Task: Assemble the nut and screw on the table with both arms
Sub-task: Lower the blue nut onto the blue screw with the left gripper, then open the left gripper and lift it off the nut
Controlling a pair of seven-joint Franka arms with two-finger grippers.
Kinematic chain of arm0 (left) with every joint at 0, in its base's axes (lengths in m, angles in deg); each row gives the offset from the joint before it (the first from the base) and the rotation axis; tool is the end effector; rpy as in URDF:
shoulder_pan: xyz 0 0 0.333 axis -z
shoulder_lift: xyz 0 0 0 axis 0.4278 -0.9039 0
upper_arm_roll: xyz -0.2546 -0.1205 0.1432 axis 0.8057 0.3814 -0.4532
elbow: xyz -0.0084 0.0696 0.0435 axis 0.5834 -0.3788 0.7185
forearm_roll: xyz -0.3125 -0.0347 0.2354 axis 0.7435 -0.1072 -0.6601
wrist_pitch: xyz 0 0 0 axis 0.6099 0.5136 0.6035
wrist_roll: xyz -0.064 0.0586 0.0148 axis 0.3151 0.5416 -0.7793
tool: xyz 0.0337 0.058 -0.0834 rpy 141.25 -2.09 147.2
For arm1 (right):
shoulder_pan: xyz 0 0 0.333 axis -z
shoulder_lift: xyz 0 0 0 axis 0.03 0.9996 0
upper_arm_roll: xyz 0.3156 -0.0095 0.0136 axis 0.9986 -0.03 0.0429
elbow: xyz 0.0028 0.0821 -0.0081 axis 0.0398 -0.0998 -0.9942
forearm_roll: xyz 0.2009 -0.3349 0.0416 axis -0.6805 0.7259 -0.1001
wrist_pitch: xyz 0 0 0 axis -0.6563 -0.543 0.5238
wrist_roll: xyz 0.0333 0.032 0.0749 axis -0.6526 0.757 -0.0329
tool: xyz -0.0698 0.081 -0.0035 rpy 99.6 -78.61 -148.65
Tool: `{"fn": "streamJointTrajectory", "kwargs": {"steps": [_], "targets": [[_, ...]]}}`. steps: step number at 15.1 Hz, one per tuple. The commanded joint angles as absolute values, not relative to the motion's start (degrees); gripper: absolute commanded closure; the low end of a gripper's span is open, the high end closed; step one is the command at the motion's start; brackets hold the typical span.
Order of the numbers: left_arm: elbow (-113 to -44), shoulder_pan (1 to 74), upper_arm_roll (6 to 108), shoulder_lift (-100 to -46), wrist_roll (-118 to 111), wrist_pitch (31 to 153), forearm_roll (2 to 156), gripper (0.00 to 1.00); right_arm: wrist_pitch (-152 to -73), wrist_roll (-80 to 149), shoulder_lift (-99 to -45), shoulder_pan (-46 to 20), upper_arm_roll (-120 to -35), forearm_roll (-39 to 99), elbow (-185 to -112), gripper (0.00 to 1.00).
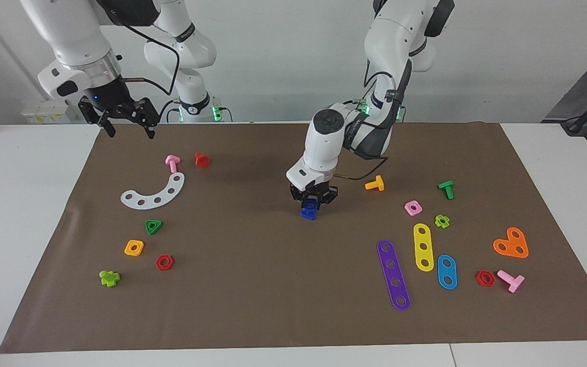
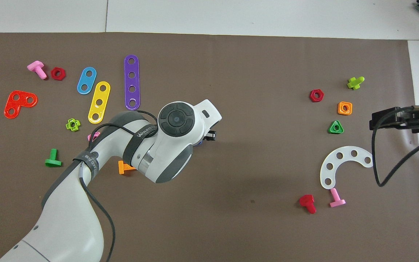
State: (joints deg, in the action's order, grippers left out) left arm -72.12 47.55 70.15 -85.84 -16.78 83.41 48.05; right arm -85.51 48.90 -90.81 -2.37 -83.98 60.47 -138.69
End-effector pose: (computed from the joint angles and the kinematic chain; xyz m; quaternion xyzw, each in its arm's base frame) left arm 0.5206 -0.3941 0.3424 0.9940 -0.0997 0.0259 0.0374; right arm 0.5362 0.0095 0.6263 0.9990 -0.0440 -0.0022 0.0002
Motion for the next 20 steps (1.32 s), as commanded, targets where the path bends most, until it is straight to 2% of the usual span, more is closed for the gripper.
{"fn": "streamJointTrajectory", "kwargs": {"steps": [1, 3, 4, 8, 14, 17, 20], "targets": [[-73.96, 48.00, 69.70, -84.76, -16.22, 85.17, 48.93, 0.44, -84.94, 47.41, -91.41, -2.07, -83.82, 59.34, -138.99, 0.00], [-73.87, 48.27, 69.61, -84.67, -15.95, 85.78, 48.93, 0.04, -84.94, 47.41, -91.41, -2.07, -83.82, 59.34, -138.99, 0.00], [-73.70, 48.27, 69.53, -84.67, -16.13, 85.61, 48.93, 0.00, -84.94, 47.41, -91.41, -2.07, -83.82, 59.43, -138.99, 0.00], [-73.25, 48.01, 69.53, -83.37, -16.13, 84.21, 48.93, 0.00, -84.86, 47.41, -91.41, -2.07, -83.82, 59.34, -138.99, 0.00], [-73.69, 43.52, 68.74, -74.93, -13.25, 73.50, 49.01, 0.00, -84.86, 47.41, -91.41, -2.07, -83.82, 59.43, -138.99, 0.00], [-73.78, 43.52, 64.00, -71.15, -10.08, 66.47, 49.01, 0.00, -84.94, 47.41, -91.41, -2.07, -83.82, 59.34, -138.99, 0.00], [-73.78, 42.38, 59.87, -67.90, -2.35, 64.52, 52.60, 0.00, -84.94, 47.41, -91.41, -2.07, -83.82, 59.34, -138.99, 0.00]]}}
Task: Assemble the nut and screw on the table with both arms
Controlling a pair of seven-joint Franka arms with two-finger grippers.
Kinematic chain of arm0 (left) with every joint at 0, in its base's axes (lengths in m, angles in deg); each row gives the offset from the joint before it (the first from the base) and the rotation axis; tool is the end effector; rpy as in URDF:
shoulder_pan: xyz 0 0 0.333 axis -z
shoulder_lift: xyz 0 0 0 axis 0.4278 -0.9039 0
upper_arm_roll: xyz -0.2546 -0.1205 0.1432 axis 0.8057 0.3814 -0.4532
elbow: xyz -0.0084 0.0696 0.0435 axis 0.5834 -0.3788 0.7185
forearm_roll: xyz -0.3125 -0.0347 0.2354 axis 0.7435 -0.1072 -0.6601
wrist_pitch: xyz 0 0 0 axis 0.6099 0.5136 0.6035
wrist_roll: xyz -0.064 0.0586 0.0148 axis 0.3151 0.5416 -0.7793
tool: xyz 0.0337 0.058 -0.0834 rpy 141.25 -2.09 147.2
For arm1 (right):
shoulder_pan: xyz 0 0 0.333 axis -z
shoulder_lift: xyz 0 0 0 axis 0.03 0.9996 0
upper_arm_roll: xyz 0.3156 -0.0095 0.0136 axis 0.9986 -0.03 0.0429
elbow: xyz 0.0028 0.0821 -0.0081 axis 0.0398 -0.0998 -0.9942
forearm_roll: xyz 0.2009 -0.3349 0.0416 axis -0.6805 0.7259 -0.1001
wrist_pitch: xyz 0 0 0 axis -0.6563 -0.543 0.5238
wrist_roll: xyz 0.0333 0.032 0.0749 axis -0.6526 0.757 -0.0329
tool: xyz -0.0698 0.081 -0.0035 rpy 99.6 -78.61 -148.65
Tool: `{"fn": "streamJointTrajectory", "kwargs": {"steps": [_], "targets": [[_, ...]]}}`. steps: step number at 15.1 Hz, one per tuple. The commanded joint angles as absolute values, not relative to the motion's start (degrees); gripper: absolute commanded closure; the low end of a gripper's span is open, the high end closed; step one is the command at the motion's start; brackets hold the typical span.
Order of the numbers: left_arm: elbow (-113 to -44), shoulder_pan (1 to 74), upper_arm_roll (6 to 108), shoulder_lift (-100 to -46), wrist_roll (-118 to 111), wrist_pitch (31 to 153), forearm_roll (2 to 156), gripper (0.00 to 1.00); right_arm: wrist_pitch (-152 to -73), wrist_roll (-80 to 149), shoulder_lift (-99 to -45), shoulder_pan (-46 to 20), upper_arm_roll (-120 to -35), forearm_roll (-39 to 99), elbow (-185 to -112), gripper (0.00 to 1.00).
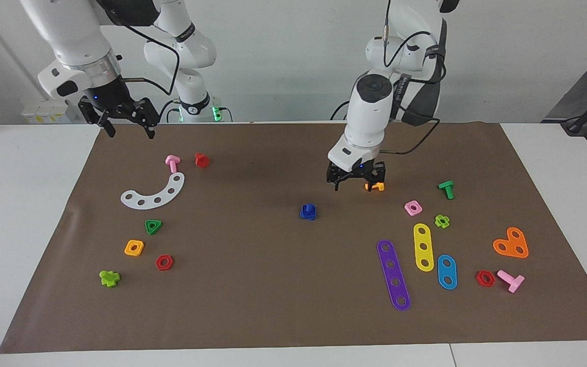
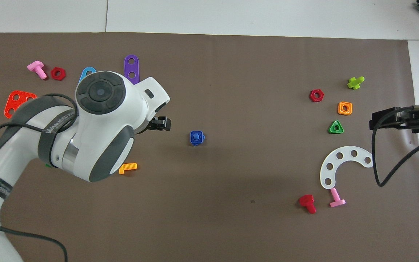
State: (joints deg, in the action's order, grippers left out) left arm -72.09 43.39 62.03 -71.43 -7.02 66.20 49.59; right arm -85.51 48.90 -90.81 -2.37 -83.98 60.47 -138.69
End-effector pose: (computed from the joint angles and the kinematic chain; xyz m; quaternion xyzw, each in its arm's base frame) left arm 0.5457 -0.2616 0.4654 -0.9970 0.0738 -0.0175 0.0155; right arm 0.5362 0.0095 0.6263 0.9990 -0.0440 -0.0022 0.0002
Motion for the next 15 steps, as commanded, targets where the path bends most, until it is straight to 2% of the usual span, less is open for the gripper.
{"fn": "streamJointTrajectory", "kwargs": {"steps": [1, 4, 7, 15], "targets": [[-73.87, 41.42, 58.99, -66.67, 0.11, 63.39, 52.96, 0.00, -84.94, 47.41, -91.41, -2.07, -83.82, 59.43, -138.99, 0.00], [-73.69, 37.38, 58.01, -63.42, 8.02, 59.96, 54.36, 0.00, -84.94, 47.41, -91.41, -2.07, -83.82, 59.34, -138.99, 0.00], [-72.56, 36.49, 53.81, -60.86, 15.05, 57.05, 54.99, 0.00, -84.94, 47.41, -91.41, -2.07, -83.82, 59.34, -138.99, 0.00], [-58.76, 30.26, 53.18, -61.47, 16.13, 44.05, 54.11, 0.00, -84.94, 47.41, -91.41, -2.07, -83.82, 59.43, -138.99, 0.00]]}}
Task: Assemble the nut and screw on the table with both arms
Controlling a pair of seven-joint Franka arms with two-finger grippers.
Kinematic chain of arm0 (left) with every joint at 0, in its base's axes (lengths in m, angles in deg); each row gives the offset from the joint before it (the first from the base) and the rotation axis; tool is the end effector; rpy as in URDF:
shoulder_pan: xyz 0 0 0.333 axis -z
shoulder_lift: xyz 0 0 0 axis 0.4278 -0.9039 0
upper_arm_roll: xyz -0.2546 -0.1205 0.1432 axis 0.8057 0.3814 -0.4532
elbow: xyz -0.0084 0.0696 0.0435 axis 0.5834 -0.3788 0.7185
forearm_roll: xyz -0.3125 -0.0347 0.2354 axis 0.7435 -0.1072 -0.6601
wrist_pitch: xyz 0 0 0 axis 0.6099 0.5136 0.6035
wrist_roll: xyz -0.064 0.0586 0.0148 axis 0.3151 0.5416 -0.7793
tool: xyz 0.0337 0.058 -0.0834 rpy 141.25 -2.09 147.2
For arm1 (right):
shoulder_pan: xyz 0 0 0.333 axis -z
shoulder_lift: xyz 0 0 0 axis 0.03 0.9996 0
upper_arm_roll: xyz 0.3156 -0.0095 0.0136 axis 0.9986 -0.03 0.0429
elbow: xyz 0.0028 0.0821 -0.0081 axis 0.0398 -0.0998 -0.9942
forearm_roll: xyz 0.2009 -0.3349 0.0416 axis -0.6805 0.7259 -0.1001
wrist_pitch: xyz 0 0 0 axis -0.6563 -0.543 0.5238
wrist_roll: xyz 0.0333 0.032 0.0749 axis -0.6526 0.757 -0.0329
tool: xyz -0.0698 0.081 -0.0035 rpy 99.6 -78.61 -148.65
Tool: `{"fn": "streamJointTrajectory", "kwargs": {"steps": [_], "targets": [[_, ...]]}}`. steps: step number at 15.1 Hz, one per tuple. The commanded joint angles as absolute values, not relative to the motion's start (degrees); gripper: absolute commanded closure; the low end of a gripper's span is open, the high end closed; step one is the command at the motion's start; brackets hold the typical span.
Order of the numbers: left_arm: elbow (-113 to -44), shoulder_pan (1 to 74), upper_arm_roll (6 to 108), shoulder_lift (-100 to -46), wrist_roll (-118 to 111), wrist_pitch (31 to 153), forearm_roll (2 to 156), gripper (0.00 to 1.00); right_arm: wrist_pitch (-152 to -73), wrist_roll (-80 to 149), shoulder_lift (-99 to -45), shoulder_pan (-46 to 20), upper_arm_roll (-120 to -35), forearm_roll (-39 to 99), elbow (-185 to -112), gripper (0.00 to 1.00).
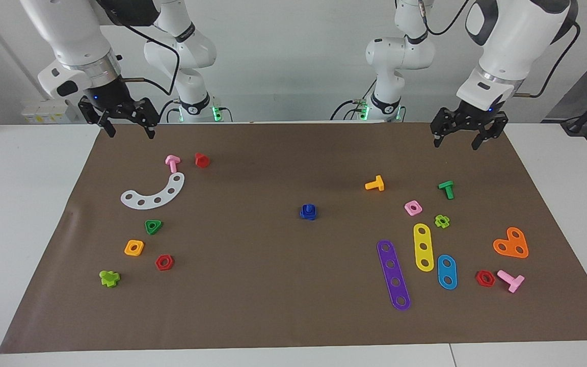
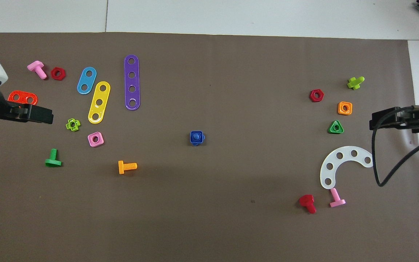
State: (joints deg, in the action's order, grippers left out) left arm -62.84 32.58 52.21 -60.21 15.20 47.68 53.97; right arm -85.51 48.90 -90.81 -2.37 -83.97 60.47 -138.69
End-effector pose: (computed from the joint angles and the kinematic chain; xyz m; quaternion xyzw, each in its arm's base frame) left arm 0.5429 -0.0552 0.6263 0.9968 -0.0756 0.0261 0.0054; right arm 0.5362 0.0096 0.6263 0.9990 -0.0439 -0.0022 0.0002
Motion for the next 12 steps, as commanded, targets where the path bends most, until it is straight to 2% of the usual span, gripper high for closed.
{"fn": "streamJointTrajectory", "kwargs": {"steps": [1, 4, 12], "targets": [[-57.27, 29.90, 53.27, -61.91, 16.30, 42.47, 54.11, 0.00, -84.94, 47.41, -91.41, -2.07, -83.82, 59.34, -138.99, 0.00], [-52.78, 26.66, 56.24, -63.75, 16.22, 37.89, 54.29, 0.00, -84.94, 47.41, -91.41, -2.07, -83.82, 59.43, -138.99, 0.00], [-57.61, 25.16, 57.31, -60.94, 16.30, 37.53, 54.46, 0.00, -84.94, 47.41, -91.41, -2.07, -83.82, 59.34, -138.99, 0.00]]}}
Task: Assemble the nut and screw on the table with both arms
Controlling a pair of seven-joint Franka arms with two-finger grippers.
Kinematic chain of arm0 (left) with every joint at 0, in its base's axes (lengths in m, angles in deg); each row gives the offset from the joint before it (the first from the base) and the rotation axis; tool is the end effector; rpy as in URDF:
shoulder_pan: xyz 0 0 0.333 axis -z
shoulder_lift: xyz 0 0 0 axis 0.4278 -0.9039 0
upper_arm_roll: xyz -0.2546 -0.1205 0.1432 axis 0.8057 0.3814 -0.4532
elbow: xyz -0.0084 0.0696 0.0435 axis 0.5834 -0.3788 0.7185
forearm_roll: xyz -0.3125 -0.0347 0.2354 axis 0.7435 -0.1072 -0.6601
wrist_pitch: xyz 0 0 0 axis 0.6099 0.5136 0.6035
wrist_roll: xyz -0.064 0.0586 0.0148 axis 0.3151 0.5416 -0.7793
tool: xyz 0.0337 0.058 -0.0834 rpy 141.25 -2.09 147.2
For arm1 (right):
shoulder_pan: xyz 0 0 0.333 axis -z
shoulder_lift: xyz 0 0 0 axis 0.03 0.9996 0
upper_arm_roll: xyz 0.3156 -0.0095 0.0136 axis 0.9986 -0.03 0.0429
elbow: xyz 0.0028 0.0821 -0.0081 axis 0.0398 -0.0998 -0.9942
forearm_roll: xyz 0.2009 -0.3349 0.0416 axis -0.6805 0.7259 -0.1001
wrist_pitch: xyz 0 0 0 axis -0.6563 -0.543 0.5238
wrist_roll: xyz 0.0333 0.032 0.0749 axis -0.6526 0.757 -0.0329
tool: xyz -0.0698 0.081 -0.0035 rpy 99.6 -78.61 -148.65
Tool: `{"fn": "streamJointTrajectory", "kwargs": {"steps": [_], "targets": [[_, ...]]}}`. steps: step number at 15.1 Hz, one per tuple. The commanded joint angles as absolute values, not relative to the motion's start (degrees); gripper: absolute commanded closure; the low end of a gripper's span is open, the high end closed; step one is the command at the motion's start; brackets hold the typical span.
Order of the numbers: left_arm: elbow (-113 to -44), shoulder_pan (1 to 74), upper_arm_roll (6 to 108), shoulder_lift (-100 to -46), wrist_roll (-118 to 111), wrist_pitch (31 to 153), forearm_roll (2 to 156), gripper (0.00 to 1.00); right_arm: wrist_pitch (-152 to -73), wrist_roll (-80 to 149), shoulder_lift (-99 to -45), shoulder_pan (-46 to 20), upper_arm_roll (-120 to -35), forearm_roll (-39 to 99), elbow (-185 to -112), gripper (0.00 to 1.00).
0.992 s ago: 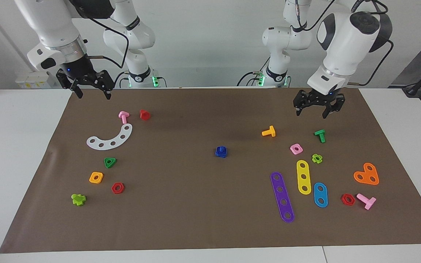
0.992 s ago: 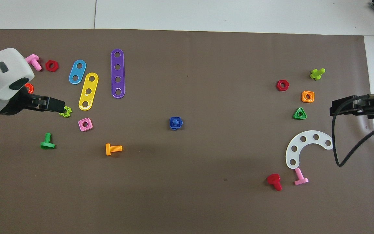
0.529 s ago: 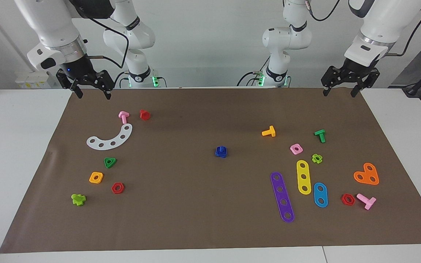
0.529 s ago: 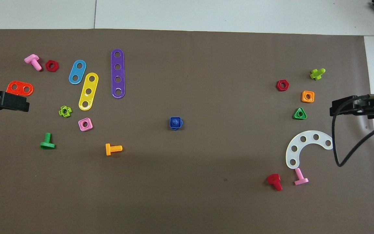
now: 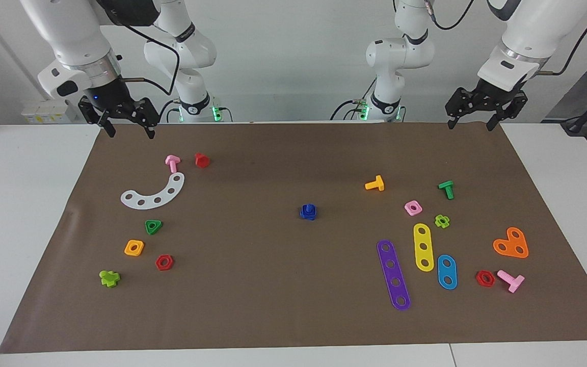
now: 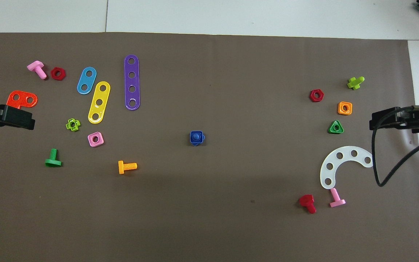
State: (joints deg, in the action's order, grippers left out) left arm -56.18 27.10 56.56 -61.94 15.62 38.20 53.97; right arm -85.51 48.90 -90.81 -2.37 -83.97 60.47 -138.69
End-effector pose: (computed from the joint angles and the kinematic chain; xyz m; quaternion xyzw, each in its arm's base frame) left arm 0.5371 -0.0447 0.6498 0.9975 -0.0700 -0.0135 0.0035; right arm 0.5362 0.0096 0.6263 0.9990 -0.0439 -0.0022 0.0002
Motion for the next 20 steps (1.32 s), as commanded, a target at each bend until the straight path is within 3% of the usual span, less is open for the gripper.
{"fn": "streamJointTrajectory", "kwargs": {"steps": [1, 20], "targets": [[-57.61, 25.15, 57.40, -60.94, 16.22, 37.53, 54.46, 0.00, -84.94, 47.41, -91.41, -2.07, -83.82, 59.34, -138.99, 0.00], [-58.84, 29.11, 52.74, -60.24, 16.48, 38.50, 54.55, 0.00, -84.94, 47.41, -91.41, -2.07, -83.82, 59.34, -138.99, 0.00]]}}
